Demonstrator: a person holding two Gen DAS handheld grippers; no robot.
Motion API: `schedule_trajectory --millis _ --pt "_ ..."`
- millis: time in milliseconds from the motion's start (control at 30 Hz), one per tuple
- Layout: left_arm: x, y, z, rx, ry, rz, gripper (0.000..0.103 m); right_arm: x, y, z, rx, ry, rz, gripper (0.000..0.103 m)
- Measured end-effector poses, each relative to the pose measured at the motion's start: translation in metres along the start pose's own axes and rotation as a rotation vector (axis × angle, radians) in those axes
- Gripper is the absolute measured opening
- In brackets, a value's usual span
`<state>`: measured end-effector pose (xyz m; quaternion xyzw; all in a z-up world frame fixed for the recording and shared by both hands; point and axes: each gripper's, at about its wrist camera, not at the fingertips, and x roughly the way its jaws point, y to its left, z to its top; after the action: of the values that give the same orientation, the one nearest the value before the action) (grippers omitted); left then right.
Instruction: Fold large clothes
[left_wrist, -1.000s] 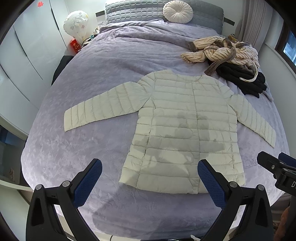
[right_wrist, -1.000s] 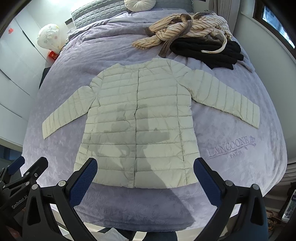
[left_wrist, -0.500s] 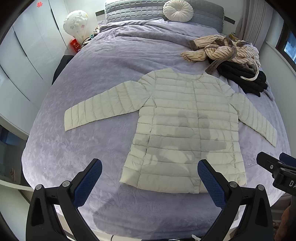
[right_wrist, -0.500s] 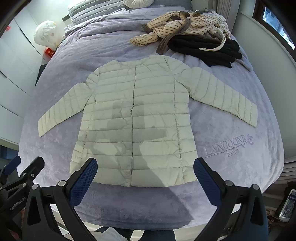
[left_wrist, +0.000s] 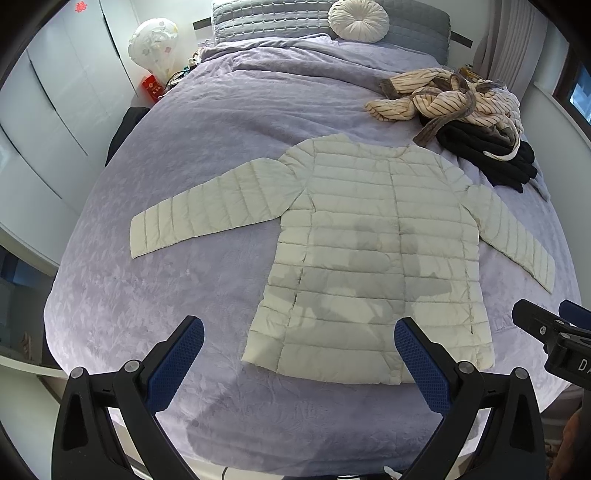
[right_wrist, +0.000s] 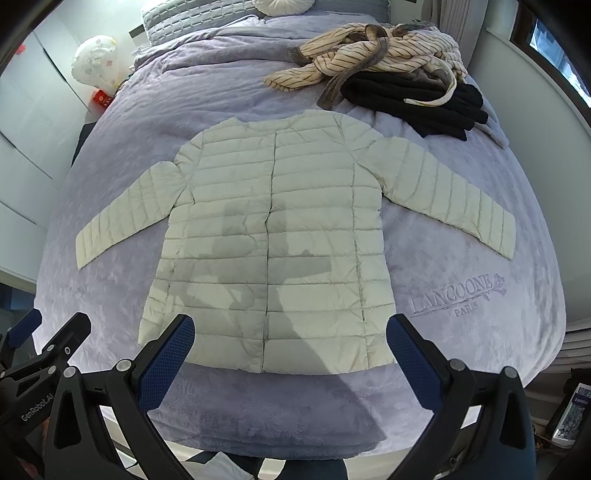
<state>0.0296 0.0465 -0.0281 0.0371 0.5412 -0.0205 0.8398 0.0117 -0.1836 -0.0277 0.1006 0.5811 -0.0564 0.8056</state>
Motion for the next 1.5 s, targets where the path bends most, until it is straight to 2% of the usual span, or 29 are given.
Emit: schedule_trajectory --millis 1500 --pt "0.0059 0.0087 0.004 -0.005 0.009 0.006 0.103 0.0012 0.0076 0.0055 -0.011 -0.001 -0.003 0.103"
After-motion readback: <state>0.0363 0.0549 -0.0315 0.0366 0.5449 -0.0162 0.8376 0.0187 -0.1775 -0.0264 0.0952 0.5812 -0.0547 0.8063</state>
